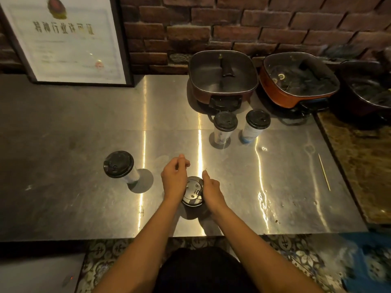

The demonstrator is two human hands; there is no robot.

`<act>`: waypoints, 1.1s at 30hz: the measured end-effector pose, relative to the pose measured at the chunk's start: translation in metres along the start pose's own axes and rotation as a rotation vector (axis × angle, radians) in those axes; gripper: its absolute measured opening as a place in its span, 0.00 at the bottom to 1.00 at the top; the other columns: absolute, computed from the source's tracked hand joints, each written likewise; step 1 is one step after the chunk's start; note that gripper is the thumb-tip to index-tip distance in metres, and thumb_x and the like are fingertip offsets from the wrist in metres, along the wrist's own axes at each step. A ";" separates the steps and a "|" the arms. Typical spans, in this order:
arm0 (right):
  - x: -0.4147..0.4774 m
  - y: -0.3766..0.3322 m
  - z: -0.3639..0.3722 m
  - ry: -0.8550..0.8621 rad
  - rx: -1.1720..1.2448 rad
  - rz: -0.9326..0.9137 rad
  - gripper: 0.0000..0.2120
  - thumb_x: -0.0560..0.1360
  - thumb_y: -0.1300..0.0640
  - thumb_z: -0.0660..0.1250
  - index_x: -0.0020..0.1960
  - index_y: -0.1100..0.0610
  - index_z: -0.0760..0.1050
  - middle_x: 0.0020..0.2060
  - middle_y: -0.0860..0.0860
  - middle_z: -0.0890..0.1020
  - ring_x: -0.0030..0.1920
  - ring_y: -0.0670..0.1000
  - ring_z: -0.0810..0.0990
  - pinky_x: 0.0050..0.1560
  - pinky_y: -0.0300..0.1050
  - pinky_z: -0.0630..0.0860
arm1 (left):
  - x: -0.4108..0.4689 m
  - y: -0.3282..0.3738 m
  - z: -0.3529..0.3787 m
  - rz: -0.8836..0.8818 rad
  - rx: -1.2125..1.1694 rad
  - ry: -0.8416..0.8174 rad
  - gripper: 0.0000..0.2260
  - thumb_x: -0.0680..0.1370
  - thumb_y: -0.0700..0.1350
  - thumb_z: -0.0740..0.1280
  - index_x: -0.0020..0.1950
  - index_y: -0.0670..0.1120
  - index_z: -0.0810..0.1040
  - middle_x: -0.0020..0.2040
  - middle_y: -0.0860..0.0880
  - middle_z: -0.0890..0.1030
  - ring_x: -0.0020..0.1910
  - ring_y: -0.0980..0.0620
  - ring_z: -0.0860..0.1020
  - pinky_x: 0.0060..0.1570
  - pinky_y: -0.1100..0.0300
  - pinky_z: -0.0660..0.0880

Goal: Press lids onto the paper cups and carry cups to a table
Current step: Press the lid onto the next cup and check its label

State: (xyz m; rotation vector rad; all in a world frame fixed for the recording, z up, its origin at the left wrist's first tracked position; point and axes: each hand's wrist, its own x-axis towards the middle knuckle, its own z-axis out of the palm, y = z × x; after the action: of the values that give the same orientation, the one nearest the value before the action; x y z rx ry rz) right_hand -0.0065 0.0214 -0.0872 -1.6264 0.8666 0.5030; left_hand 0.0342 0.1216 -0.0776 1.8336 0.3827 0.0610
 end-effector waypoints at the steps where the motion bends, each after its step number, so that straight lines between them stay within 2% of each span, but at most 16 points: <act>1: -0.003 0.002 -0.002 0.041 -0.074 -0.068 0.36 0.79 0.30 0.52 0.77 0.53 0.64 0.71 0.57 0.75 0.68 0.59 0.75 0.70 0.58 0.71 | 0.000 0.000 0.000 0.005 -0.002 -0.020 0.16 0.85 0.49 0.61 0.45 0.46 0.84 0.41 0.53 0.84 0.43 0.57 0.81 0.46 0.66 0.73; 4: -0.014 0.002 -0.003 0.168 -0.377 -0.389 0.32 0.80 0.32 0.54 0.77 0.49 0.64 0.75 0.54 0.71 0.74 0.57 0.69 0.77 0.63 0.61 | 0.000 0.000 -0.001 0.004 -0.020 -0.082 0.16 0.85 0.50 0.61 0.46 0.47 0.84 0.43 0.52 0.85 0.44 0.56 0.82 0.48 0.63 0.76; 8: -0.019 -0.001 0.000 0.152 -0.698 -0.817 0.25 0.85 0.42 0.50 0.79 0.47 0.63 0.78 0.50 0.67 0.79 0.52 0.61 0.80 0.61 0.41 | 0.001 0.000 -0.005 -0.069 -0.064 -0.104 0.17 0.86 0.52 0.59 0.43 0.51 0.83 0.43 0.53 0.85 0.47 0.54 0.83 0.53 0.61 0.78; 12: -0.014 -0.002 0.002 0.055 -0.988 -1.045 0.25 0.85 0.41 0.50 0.79 0.48 0.64 0.79 0.49 0.66 0.80 0.55 0.58 0.74 0.53 0.24 | 0.006 -0.004 -0.016 -0.139 -0.113 -0.061 0.20 0.86 0.55 0.56 0.48 0.47 0.84 0.47 0.50 0.86 0.49 0.52 0.84 0.54 0.58 0.79; 14: -0.012 -0.002 0.005 0.008 -1.090 -1.091 0.28 0.83 0.37 0.48 0.79 0.48 0.65 0.80 0.50 0.65 0.81 0.57 0.58 0.73 0.55 0.23 | 0.008 -0.007 -0.022 -0.164 -0.114 -0.024 0.20 0.86 0.57 0.56 0.50 0.47 0.83 0.48 0.50 0.86 0.49 0.51 0.83 0.54 0.58 0.79; 18: -0.007 -0.002 0.006 -0.005 -1.267 -1.108 0.33 0.82 0.33 0.44 0.76 0.50 0.69 0.76 0.52 0.71 0.78 0.59 0.63 0.74 0.63 0.27 | 0.007 -0.015 -0.031 -0.214 -0.113 0.016 0.20 0.86 0.56 0.54 0.53 0.48 0.82 0.51 0.48 0.85 0.51 0.49 0.83 0.56 0.53 0.79; 21: -0.005 -0.001 0.007 -0.002 -1.266 -1.068 0.35 0.81 0.33 0.45 0.76 0.52 0.69 0.74 0.52 0.74 0.77 0.59 0.67 0.75 0.63 0.30 | 0.002 -0.023 -0.037 -0.242 -0.108 0.021 0.21 0.86 0.57 0.54 0.55 0.47 0.81 0.52 0.49 0.84 0.51 0.51 0.83 0.55 0.54 0.79; 23: -0.003 0.000 0.009 0.011 -1.260 -1.058 0.34 0.81 0.33 0.46 0.77 0.52 0.69 0.75 0.53 0.73 0.77 0.59 0.67 0.77 0.64 0.36 | -0.002 -0.027 -0.039 -0.258 -0.112 0.021 0.22 0.86 0.58 0.53 0.56 0.46 0.82 0.52 0.49 0.85 0.51 0.52 0.83 0.55 0.54 0.79; 25: -0.002 0.003 0.009 0.011 -1.244 -1.058 0.34 0.81 0.34 0.48 0.77 0.52 0.68 0.76 0.53 0.72 0.77 0.59 0.66 0.79 0.63 0.48 | -0.007 -0.030 -0.039 -0.278 -0.116 0.014 0.22 0.86 0.58 0.53 0.56 0.46 0.82 0.53 0.48 0.85 0.52 0.50 0.83 0.56 0.53 0.79; 26: -0.002 0.004 0.009 0.013 -1.217 -1.064 0.33 0.81 0.35 0.49 0.77 0.52 0.69 0.76 0.53 0.72 0.76 0.59 0.68 0.77 0.62 0.57 | -0.009 -0.031 -0.039 -0.290 -0.120 0.012 0.21 0.86 0.58 0.53 0.56 0.47 0.82 0.53 0.49 0.85 0.52 0.50 0.83 0.56 0.52 0.79; 28: -0.004 0.004 0.008 0.032 -1.152 -1.088 0.30 0.80 0.36 0.53 0.73 0.53 0.73 0.71 0.53 0.76 0.71 0.58 0.73 0.66 0.59 0.73 | -0.013 -0.031 -0.040 -0.309 -0.128 0.014 0.21 0.86 0.58 0.54 0.55 0.48 0.82 0.53 0.49 0.85 0.52 0.50 0.83 0.55 0.52 0.80; 30: -0.005 0.001 0.008 0.062 -1.081 -1.086 0.29 0.79 0.35 0.55 0.69 0.53 0.75 0.67 0.52 0.79 0.65 0.56 0.77 0.58 0.56 0.77 | -0.015 -0.031 -0.044 -0.306 -0.128 0.013 0.20 0.86 0.58 0.54 0.54 0.48 0.82 0.53 0.49 0.85 0.52 0.49 0.83 0.50 0.56 0.79; 33: 0.005 -0.010 -0.010 0.093 -0.800 -0.833 0.30 0.77 0.31 0.60 0.70 0.50 0.74 0.64 0.48 0.79 0.63 0.52 0.76 0.61 0.53 0.77 | -0.017 -0.031 -0.049 -0.346 -0.134 -0.017 0.21 0.86 0.58 0.54 0.54 0.48 0.81 0.53 0.48 0.85 0.52 0.48 0.82 0.47 0.56 0.77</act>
State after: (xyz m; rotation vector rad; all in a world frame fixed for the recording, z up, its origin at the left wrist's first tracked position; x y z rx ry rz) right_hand 0.0025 0.0110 -0.0820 -2.5499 -0.0521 0.1655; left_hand -0.0002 0.1700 -0.0892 1.6129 0.6622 -0.1637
